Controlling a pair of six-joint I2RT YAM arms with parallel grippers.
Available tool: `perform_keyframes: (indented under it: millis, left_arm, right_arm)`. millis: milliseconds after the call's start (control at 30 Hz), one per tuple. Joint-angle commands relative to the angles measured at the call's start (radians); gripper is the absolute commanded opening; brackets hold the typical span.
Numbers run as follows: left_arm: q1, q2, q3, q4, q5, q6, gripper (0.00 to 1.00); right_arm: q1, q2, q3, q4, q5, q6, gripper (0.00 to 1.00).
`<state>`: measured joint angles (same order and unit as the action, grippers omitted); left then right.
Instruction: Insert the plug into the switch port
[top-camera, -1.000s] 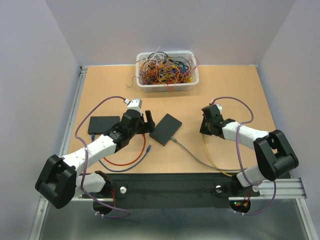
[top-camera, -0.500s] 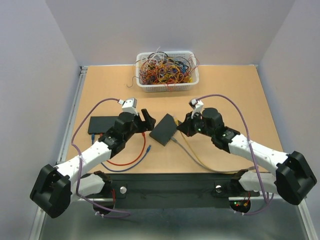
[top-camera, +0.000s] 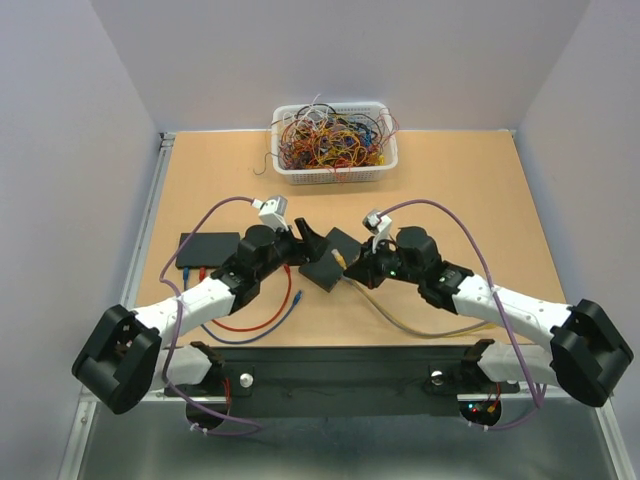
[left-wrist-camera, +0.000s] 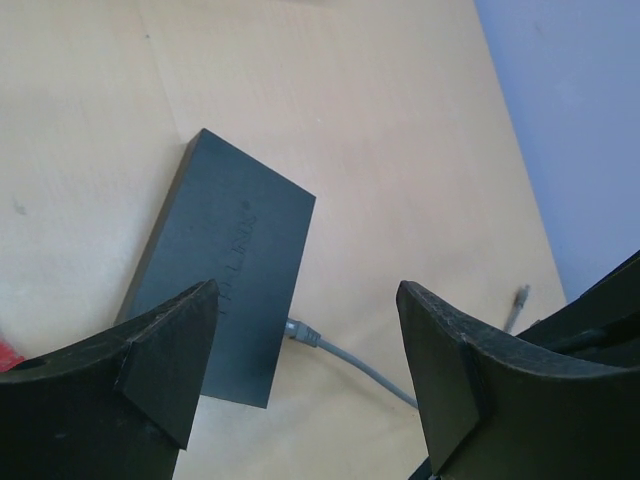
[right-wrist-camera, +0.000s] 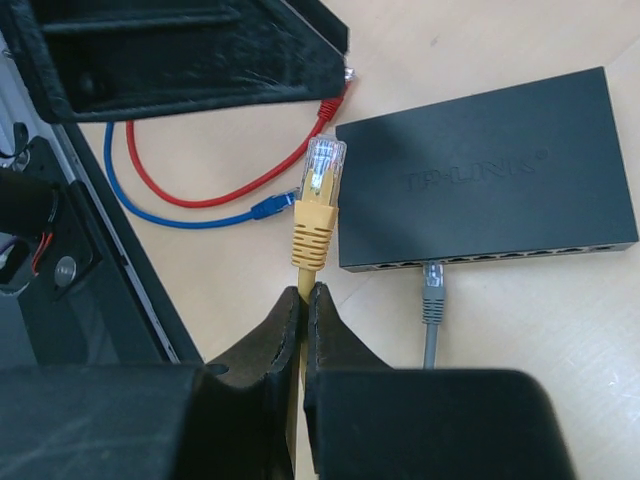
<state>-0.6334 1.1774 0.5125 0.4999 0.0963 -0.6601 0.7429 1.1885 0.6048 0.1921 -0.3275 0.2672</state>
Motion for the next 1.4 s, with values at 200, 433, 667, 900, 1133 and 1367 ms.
perform_keyframes:
  millis: [200,433,667,900,1133,1367]
  left_arm:
    - [-0.058,0.06,-0.005,0.173,0.046,-0.061,0.77]
    - [-0.081,0.102,-0.002,0.193,0.048,-0.068,0.46]
    - [-0.088,0.11,0.001,0.2,0.034,-0.079,0.11]
    - [-0.089,0.079,-0.023,0.196,-0.006,-0.142,0.0]
    - [-0.098,0.051,-0.046,0.197,-0.021,-0.171,0.0]
    - [-0.1,0.015,-0.069,0.197,-0.041,-0.185,0.0]
  right_arm:
    - [0.032,0.016,0.007,0.095,-0.013,-0.022,0.01]
    - [0.044,0.023,0.01,0.11,-0.012,-0.02,0.0]
    - [0.052,0.029,0.01,0.109,-0.007,-0.022,0.01]
    - [0.056,0.026,0.015,0.098,0.027,-0.026,0.32]
    - [0.056,0.052,0.044,0.093,0.038,-0.037,0.54]
    - [0.059,0.063,0.053,0.104,0.059,-0.039,0.54]
